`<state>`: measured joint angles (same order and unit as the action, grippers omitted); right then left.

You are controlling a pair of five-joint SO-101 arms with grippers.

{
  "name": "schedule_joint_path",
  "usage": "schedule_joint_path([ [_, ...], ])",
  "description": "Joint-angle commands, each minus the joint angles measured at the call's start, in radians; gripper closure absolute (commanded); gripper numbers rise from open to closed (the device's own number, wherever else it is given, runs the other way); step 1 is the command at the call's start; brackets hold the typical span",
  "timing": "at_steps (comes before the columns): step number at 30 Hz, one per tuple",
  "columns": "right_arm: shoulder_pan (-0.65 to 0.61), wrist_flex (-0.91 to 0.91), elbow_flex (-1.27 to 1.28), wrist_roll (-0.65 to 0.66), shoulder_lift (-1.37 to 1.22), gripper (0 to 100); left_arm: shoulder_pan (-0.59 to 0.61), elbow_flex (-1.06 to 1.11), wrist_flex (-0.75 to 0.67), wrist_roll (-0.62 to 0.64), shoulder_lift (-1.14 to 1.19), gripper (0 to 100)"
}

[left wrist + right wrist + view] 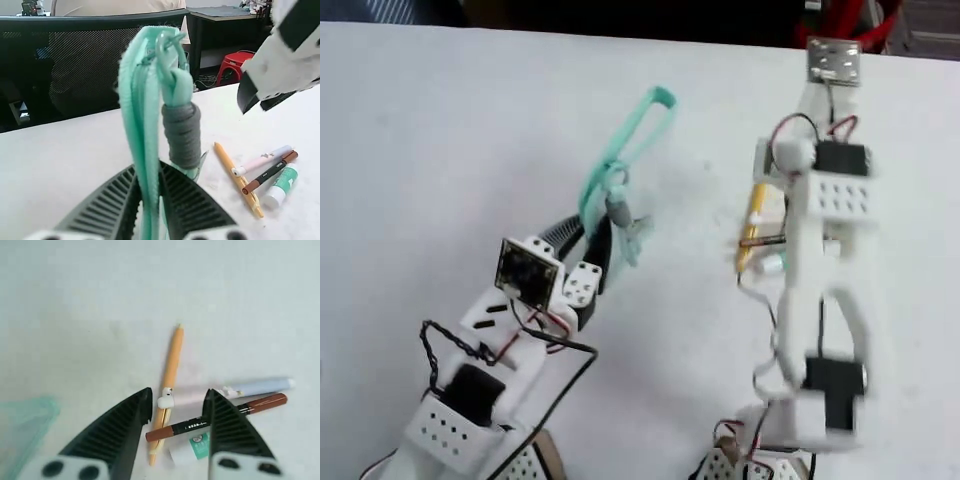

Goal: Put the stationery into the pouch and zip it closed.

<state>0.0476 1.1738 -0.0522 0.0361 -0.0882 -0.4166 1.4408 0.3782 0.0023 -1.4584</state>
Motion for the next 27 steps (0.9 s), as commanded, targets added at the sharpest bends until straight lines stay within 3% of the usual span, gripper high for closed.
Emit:
schedule_joint_path([
  [1, 0.005, 0.002, -0.183, 0.012, -0.225, 83.3, 0.004, -0.005, -0.025, 0.006, 0.002, 97],
  [15, 0.013, 0.124, -0.666, 0.014, -0.751, 84.8, -0.001, -0.003, -0.020, 0.005, 0.002, 97],
  [19, 0.022, 0.179, -0.789, 0.068, -0.825, 99.1, -0.002, 0.009, -0.026, 0.005, 0.002, 97],
  [23, 0.024, 0.216, -0.879, 0.086, -0.881, 98.1, -0.002, 0.012, -0.026, 0.005, 0.002, 97],
  [27, 0.019, 0.384, -1.028, 0.084, -0.857, 98.1, -0.002, 0.012, -0.026, 0.005, 0.002, 97],
])
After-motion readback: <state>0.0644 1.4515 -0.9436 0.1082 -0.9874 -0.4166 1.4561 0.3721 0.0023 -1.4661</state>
